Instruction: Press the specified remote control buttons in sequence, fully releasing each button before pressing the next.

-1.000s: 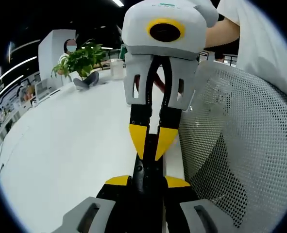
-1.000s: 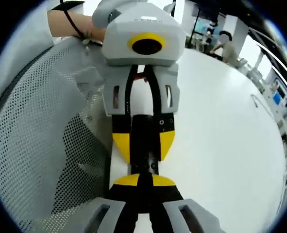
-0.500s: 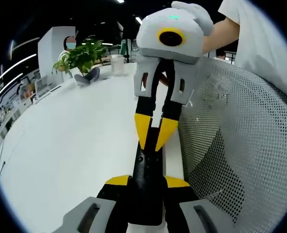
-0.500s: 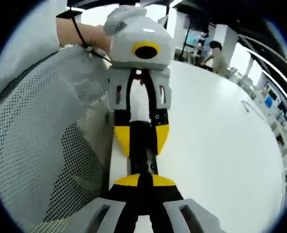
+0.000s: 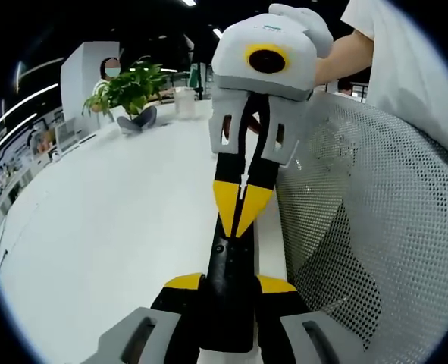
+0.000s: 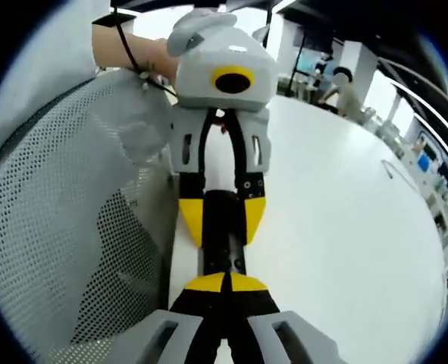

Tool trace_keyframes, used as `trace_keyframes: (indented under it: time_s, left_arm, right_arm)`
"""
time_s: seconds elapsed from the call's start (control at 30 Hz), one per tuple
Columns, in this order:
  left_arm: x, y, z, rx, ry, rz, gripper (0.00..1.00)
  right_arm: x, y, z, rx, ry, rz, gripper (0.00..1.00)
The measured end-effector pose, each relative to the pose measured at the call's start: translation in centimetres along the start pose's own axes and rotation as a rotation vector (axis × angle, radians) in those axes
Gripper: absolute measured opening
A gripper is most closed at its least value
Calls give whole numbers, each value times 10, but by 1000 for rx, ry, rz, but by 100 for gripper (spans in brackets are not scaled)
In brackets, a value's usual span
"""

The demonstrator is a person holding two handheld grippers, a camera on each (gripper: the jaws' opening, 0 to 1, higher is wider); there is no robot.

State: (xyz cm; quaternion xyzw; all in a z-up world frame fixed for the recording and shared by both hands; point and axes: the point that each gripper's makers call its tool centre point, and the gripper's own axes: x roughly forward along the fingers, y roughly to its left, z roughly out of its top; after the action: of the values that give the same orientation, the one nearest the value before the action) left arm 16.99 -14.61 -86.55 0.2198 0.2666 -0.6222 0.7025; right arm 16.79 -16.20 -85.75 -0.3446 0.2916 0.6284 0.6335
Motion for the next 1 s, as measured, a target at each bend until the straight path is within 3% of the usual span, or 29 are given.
trace_keyframes:
  time_s: [0.07, 0.13, 0.2, 0.33, 0.47, 0.63, 1.0]
  left_arm:
    - [0, 0, 0, -2, 0, 0, 25]
    - [0, 0, 0, -2, -1, -2, 25]
    - [0, 0, 0, -5, -5, -4, 25]
    - [0, 1, 0, -5, -6, -4, 25]
    - [-1, 1, 0, -2, -6, -2, 25]
    - [-1, 1, 0, -10, -13, -1, 25]
    - [-1, 1, 0, -13, -16, 1, 25]
  right_arm:
    - [0, 0, -1, 24, 28, 12, 0]
    - [1, -1, -2, 104, 76, 12, 0]
    - [2, -2, 0, 71, 88, 30, 0]
    - [1, -3, -1, 172, 57, 56, 0]
    - [0, -1, -2, 128, 26, 41, 0]
    - [-1, -3, -2, 175, -12, 70, 0]
    - [-4, 0, -9, 136, 66, 55, 0]
